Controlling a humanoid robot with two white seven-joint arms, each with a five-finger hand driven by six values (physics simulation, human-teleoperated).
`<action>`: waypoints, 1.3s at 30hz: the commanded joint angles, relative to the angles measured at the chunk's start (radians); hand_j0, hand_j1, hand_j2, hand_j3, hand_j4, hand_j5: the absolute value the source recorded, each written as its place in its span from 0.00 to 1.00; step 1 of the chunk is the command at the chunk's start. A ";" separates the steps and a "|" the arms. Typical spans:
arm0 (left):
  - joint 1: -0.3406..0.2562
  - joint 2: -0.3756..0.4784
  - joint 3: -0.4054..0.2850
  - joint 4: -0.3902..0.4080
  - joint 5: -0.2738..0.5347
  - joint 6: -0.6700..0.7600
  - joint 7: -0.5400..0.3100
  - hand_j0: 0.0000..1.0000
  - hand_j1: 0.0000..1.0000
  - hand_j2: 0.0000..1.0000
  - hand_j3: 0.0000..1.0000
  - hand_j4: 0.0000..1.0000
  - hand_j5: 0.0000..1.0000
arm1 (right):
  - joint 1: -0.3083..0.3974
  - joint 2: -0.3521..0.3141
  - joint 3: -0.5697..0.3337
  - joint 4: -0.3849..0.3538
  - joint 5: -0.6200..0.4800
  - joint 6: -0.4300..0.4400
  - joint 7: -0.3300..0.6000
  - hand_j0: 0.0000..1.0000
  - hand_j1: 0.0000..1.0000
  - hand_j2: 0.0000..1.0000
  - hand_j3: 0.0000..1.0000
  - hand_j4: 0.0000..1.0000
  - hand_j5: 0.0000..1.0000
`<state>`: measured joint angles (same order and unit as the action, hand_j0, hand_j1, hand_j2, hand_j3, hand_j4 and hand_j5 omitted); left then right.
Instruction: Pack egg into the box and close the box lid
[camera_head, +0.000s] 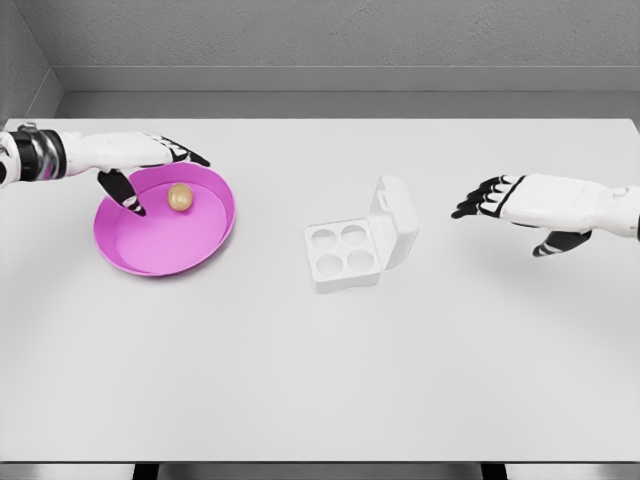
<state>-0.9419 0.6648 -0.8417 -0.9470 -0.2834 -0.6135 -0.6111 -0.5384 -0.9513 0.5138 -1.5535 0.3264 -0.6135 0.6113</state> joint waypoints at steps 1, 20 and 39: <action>0.002 -0.002 0.001 0.002 0.001 0.003 0.000 0.98 0.98 0.98 0.98 0.98 0.98 | -0.002 -0.006 -0.003 -0.013 -0.006 0.003 0.000 1.00 1.00 1.00 1.00 1.00 1.00; 0.021 -0.025 0.000 0.010 -0.066 0.003 0.000 0.87 0.87 0.87 0.87 0.87 0.87 | 0.018 -0.043 0.003 -0.042 -0.007 0.003 0.000 1.00 1.00 1.00 1.00 1.00 1.00; 0.011 -0.077 0.012 0.074 -0.145 0.003 0.000 0.79 0.79 0.79 0.79 0.79 0.79 | 0.015 -0.044 0.009 -0.068 -0.009 0.003 0.000 1.00 1.00 1.00 1.00 1.00 1.00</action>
<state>-0.9311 0.5909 -0.8321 -0.8739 -0.4277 -0.6133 -0.6112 -0.5231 -0.9942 0.5237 -1.6207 0.3227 -0.6135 0.6113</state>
